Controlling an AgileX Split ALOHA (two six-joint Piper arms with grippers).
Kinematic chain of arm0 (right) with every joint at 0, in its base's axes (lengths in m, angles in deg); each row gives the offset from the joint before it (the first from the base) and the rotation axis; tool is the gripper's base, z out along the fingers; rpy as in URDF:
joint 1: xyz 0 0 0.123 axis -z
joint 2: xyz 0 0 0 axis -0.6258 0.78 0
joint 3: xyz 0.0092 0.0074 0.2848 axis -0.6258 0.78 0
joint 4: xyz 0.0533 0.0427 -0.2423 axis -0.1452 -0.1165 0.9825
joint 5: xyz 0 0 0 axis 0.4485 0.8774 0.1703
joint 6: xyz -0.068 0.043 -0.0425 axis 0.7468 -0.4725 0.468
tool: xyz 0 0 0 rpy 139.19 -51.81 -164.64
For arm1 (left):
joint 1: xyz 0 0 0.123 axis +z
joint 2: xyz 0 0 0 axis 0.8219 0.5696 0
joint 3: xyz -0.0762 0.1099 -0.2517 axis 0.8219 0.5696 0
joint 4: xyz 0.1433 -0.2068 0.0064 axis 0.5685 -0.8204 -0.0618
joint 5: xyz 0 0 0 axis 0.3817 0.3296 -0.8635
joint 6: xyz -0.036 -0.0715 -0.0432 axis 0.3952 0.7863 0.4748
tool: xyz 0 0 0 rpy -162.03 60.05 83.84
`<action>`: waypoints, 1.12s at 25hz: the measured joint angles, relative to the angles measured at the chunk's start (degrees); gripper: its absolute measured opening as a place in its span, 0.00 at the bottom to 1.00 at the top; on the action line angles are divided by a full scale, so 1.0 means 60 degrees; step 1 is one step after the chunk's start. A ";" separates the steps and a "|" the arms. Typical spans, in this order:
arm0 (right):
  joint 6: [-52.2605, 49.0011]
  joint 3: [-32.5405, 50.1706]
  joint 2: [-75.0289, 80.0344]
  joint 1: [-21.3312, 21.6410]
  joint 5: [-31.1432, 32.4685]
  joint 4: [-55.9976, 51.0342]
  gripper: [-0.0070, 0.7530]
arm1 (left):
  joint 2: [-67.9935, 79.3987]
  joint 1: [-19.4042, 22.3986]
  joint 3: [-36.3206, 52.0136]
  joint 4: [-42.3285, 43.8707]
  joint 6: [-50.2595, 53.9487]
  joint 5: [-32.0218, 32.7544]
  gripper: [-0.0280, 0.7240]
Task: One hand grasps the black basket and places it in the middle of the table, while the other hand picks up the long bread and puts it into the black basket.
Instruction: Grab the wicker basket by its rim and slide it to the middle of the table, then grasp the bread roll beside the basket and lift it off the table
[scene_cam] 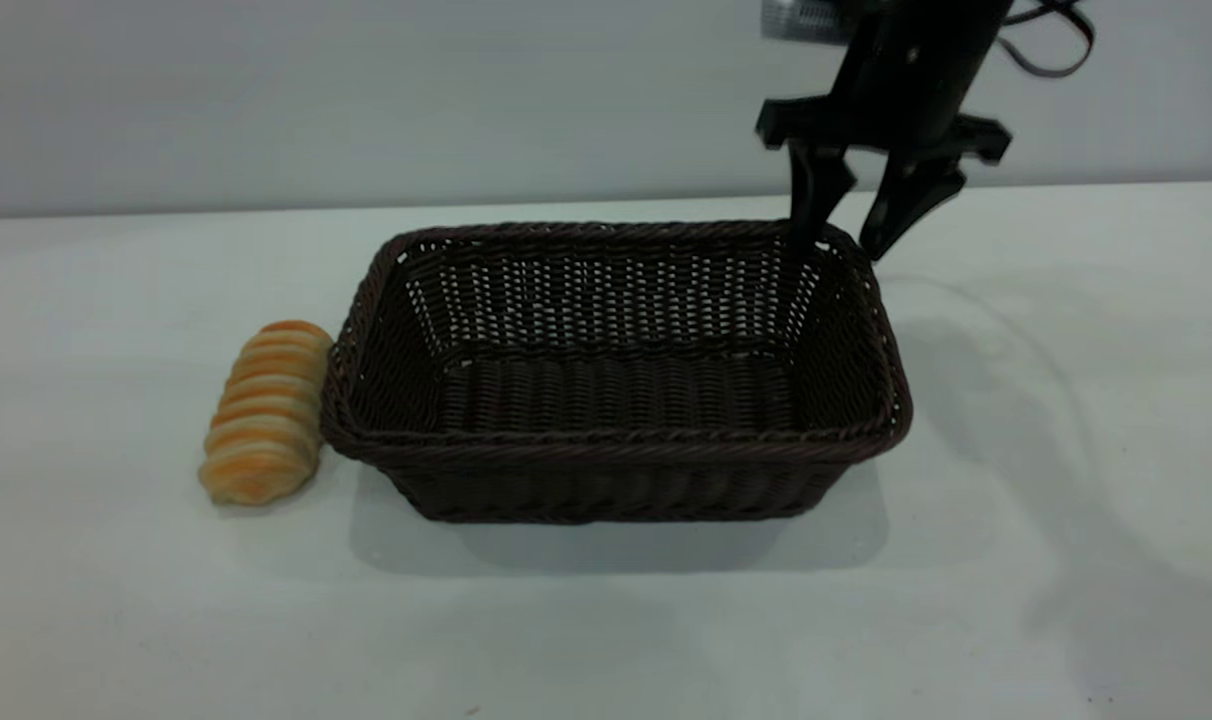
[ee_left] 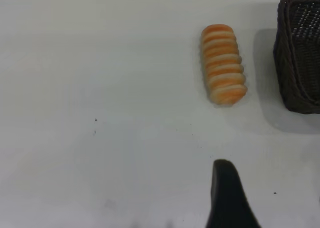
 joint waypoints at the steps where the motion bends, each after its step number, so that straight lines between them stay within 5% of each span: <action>1: -0.0080 -0.0318 0.0000 0.0060 0.0340 0.0242 0.68 | 0.0000 0.0000 0.0000 0.0000 0.0000 0.0000 0.66; 7: -0.0217 -0.1566 0.0000 0.0296 0.1754 0.0800 0.69 | 0.0000 0.0000 0.0000 0.0166 0.0000 0.0000 0.66; 16: -0.0227 -0.1451 -0.0946 0.0437 0.1904 0.2408 0.69 | 0.0000 0.0000 0.0000 0.0256 0.0000 -0.0039 0.66; 28: -0.0244 0.3225 -0.6584 0.0237 0.1985 0.2608 0.67 | 0.1996 0.0000 -0.0308 -0.0454 -0.0559 -0.0042 0.66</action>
